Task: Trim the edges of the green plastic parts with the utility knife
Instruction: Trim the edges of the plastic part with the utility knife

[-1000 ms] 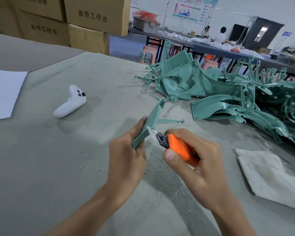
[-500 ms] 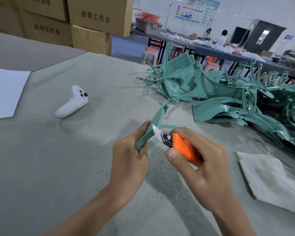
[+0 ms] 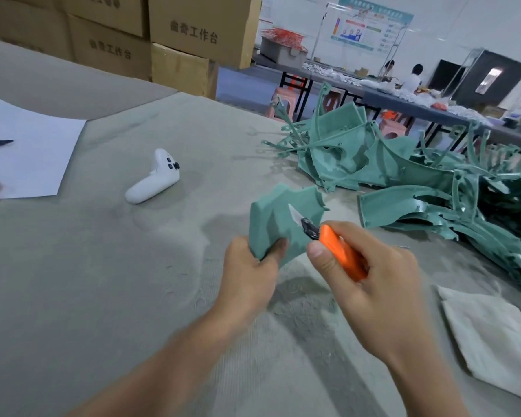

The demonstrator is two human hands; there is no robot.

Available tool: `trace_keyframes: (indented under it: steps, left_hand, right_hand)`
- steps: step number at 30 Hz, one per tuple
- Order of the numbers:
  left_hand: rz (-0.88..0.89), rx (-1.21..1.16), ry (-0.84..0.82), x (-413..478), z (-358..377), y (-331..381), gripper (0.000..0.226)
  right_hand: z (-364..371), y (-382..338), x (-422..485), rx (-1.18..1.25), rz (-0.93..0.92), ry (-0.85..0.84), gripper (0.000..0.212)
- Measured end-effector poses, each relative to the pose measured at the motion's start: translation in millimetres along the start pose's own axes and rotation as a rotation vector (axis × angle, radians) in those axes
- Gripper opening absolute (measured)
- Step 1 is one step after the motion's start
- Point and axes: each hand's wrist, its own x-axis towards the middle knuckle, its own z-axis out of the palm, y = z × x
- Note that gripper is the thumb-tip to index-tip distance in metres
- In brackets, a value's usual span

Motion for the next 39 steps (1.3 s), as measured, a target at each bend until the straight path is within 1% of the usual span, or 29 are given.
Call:
trace_keyframes:
  steps: [2, 5, 7, 13, 16, 20, 24, 28, 33, 39]
  left_hand:
    - [-0.003, -0.028, -0.023, 0.7, -1.5, -0.6, 0.016]
    - [-0.002, -0.048, -0.064, -1.2, -2.7, 0.0, 0.042]
    - [0.002, -0.05, -0.068, -1.0, -2.3, -0.2, 0.048]
    - [0.009, -0.041, 0.011, 1.2, -0.6, -4.1, 0.046]
    - [0.031, -0.033, -0.008, 1.3, -1.9, -8.4, 0.037]
    - [0.102, 0.048, -0.036, -2.2, -3.2, -10.2, 0.046]
    - [0.102, 0.042, -0.043, -2.0, -1.3, -12.2, 0.053]
    - [0.116, 0.023, -0.045, -2.5, -0.9, -15.4, 0.053]
    - [0.099, 0.006, -0.058, -3.1, 0.4, -17.0, 0.058]
    - [0.096, 0.047, -0.024, -3.5, 1.1, -18.6, 0.052]
  right_hand:
    - [3.0, -5.2, 2.3, -0.008, 0.009, -0.014, 0.042]
    - [8.9, -13.7, 6.3, -0.033, 0.013, -0.027, 0.039]
    - [12.4, -19.1, 8.3, -0.034, 0.015, -0.029, 0.038]
    - [14.9, -25.3, 9.8, -0.052, 0.039, -0.032, 0.033]
    - [13.5, -22.5, 9.1, -0.047, 0.057, -0.036, 0.036]
    - [9.6, -15.1, 10.8, -0.04, 0.091, -0.058, 0.039]
    - [5.3, -7.6, 9.0, 0.027, 0.079, -0.086, 0.038]
    - [5.1, -5.6, 5.1, 0.055, 0.065, -0.13, 0.041]
    - [8.3, -3.8, 5.0, 0.067, 0.094, -0.132, 0.038]
    - [11.7, -5.9, 2.6, 0.037, 0.117, -0.102, 0.036]
